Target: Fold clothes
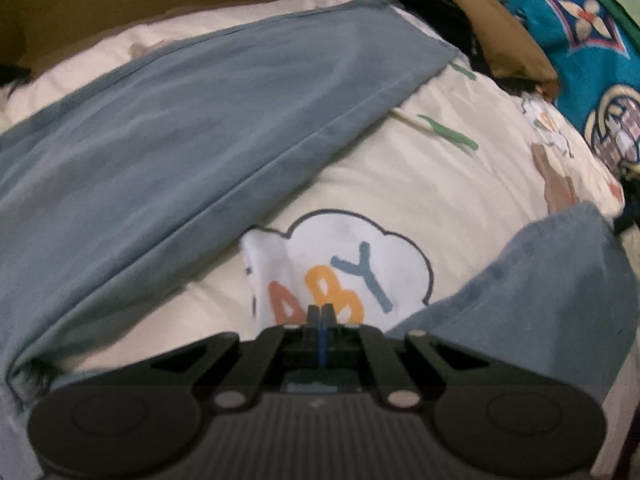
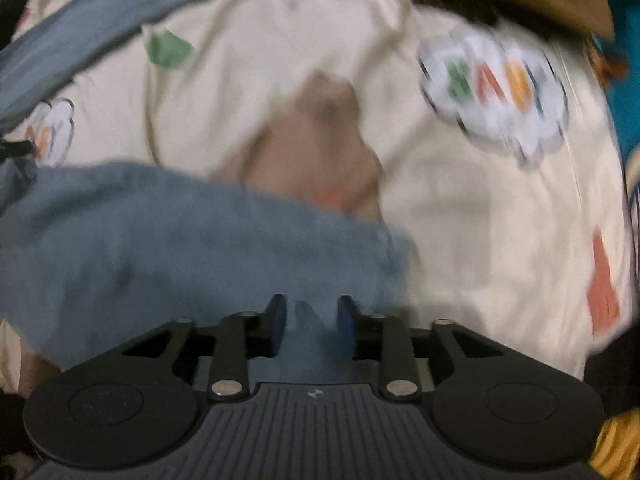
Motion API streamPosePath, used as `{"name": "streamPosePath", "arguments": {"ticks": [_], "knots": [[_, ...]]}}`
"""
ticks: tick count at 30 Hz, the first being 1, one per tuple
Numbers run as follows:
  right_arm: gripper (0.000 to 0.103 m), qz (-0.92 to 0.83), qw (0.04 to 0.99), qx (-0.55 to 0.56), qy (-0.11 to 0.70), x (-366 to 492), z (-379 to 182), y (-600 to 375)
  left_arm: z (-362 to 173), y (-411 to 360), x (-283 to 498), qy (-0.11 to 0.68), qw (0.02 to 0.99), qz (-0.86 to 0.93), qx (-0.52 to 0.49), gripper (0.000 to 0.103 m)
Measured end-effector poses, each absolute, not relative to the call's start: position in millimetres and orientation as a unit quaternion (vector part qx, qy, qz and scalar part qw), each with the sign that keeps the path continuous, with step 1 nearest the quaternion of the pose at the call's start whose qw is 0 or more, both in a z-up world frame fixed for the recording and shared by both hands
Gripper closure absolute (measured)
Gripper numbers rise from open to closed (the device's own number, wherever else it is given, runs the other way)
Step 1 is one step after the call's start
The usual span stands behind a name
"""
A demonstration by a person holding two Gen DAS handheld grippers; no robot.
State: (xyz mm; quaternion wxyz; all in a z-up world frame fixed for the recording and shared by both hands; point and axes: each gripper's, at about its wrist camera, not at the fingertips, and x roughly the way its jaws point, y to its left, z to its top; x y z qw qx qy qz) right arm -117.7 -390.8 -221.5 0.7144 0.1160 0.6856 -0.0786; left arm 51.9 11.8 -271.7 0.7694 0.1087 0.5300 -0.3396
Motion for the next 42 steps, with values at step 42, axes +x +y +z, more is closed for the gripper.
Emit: {"name": "streamPosePath", "arguments": {"ticks": [42], "knots": [[0.049, 0.062, 0.707, 0.217, 0.670, -109, -238, -354, -262, 109, 13, 0.565, 0.795, -0.218, 0.038, 0.089]]}}
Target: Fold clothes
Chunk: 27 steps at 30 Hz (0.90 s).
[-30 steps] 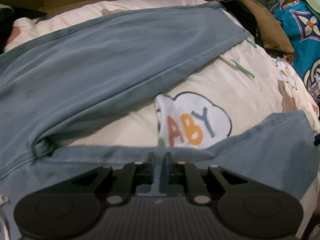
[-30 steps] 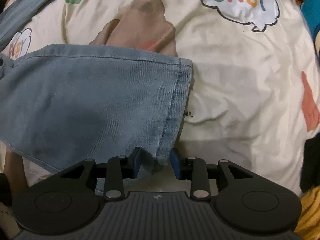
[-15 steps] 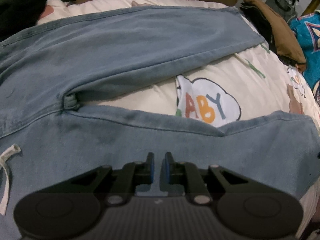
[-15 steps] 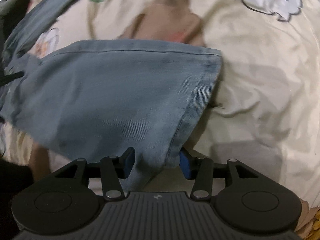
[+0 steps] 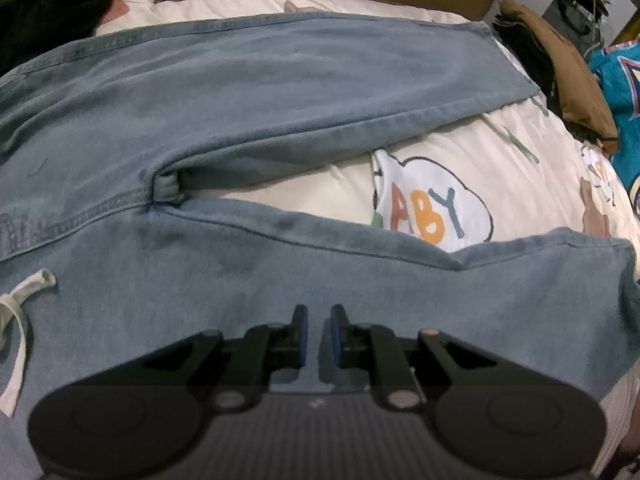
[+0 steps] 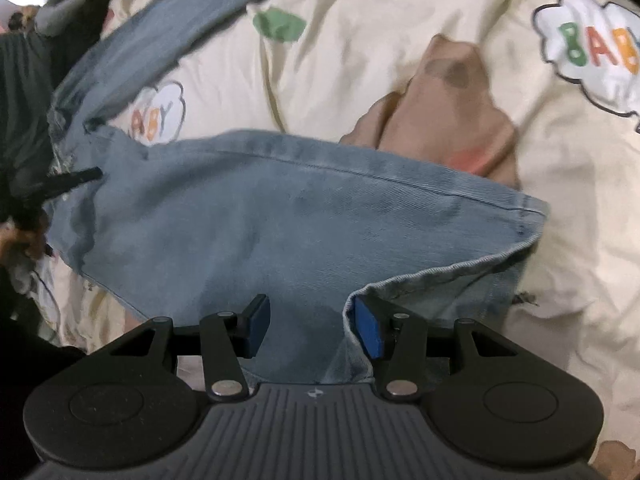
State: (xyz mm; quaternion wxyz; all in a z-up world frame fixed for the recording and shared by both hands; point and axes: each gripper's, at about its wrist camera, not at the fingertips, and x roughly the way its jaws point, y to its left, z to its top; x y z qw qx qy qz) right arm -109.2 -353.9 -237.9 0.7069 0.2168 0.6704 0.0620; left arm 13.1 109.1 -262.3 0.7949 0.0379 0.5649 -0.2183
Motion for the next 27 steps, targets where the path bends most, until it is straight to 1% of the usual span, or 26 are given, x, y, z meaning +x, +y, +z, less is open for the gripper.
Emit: {"name": "streamPosePath", "arguments": {"ticks": [5, 13, 16, 18, 23, 27], "knots": [[0.049, 0.044, 0.683, 0.168, 0.709, -112, -245, -348, -266, 114, 9, 0.570, 0.793, -0.214, 0.033, 0.087], [0.049, 0.023, 0.656, 0.159, 0.737, -147, -243, -382, -268, 116, 8, 0.571, 0.793, -0.211, 0.028, 0.086], [0.049, 0.005, 0.641, 0.155, 0.752, -162, -251, -394, -266, 116, 8, 0.569, 0.794, -0.210, 0.031, 0.083], [0.049, -0.006, 0.634, 0.159, 0.757, -171, -257, -400, -265, 118, 8, 0.569, 0.795, -0.207, 0.032, 0.081], [0.049, -0.020, 0.615, 0.175, 0.768, -186, -271, -408, -266, 123, 7, 0.574, 0.794, -0.198, 0.030, 0.081], [0.049, -0.041, 0.594, 0.239, 0.767, -199, -285, -418, -266, 121, 6, 0.576, 0.792, -0.199, 0.034, 0.080]]}}
